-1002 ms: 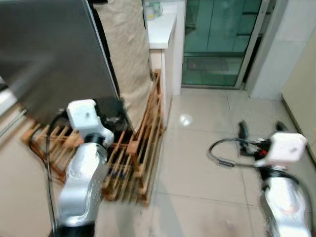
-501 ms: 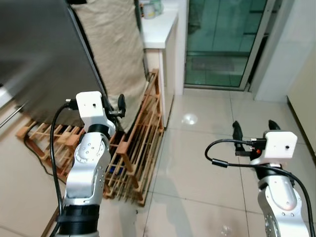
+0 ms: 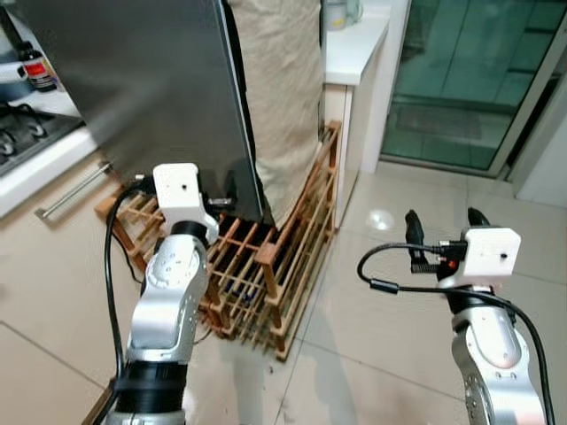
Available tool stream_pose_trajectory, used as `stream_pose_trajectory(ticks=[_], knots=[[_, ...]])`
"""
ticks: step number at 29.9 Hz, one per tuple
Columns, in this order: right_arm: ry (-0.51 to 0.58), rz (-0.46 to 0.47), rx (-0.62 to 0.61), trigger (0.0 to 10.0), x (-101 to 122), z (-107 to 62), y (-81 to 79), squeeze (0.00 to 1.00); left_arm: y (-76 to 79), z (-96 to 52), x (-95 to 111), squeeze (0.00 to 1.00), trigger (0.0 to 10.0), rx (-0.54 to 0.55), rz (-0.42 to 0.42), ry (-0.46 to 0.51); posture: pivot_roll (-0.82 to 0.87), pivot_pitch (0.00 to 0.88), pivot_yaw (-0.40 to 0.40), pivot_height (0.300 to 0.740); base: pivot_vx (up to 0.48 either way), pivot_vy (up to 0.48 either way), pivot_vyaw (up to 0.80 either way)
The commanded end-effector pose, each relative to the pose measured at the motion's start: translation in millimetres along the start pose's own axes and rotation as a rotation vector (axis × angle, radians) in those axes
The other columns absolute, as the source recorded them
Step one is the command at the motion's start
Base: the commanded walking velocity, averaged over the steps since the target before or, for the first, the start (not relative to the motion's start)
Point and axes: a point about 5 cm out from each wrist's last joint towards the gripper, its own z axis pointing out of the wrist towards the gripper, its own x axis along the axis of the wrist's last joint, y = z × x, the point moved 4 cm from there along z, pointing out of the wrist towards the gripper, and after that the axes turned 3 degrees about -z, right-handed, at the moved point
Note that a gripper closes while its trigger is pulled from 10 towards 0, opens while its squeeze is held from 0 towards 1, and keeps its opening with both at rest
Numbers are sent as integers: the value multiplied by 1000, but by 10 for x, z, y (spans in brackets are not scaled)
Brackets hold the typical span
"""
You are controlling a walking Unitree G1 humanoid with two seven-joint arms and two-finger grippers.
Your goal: Restocking fridge
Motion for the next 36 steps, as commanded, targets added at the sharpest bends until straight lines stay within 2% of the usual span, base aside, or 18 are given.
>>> stream_pose_trajectory(ticks=[1,7,11,14,15,17,22,25,30,32,35,36], knots=[[-12,1,-21,10000,-19,34,8,0,33,19,32,0,10000,-26,-8,11,-216,0,113,740,368,-304,0],[-23,-2,-34,10000,-40,38,45,0,-13,34,53,0,10000,14,-31,23,-215,0,116,740,331,-151,0],[-22,-2,-29,10000,-42,46,31,0,-77,79,63,0,10000,50,-8,17,-213,0,116,740,0,0,0],[-23,-2,-28,10000,-45,52,17,0,-61,117,79,0,10000,33,-18,15,-210,0,112,740,0,0,0],[-24,0,-26,10000,-49,54,9,0,-31,160,115,0,10000,5,-45,24,-210,0,112,740,0,0,0],[-23,1,-24,10000,-48,56,3,0,-27,207,148,0,10000,-5,-48,23,-208,0,111,740,0,0,0],[-21,1,-24,10000,-44,51,2,0,-106,268,262,0,10000,29,-65,47,-212,0,116,740,0,0,0],[-22,1,-25,10000,-45,43,-1,0,-141,268,324,0,10000,50,-83,70,-215,0,118,740,0,0,0],[-31,-3,-30,10000,-62,8,13,0,-115,214,527,0,10000,36,-65,172,-218,0,116,740,0,0,0],[-33,-4,-28,10000,-66,-1,15,0,-115,210,519,0,10000,29,-64,167,-216,0,114,740,0,0,0],[-37,-4,-26,10000,-73,-10,12,0,-127,228,403,0,10000,33,-89,115,-213,0,111,740,0,0,0],[-38,-2,-24,10000,-71,-10,2,0,-86,248,365,0,10000,19,-106,101,-211,0,108,740,0,0,0]])
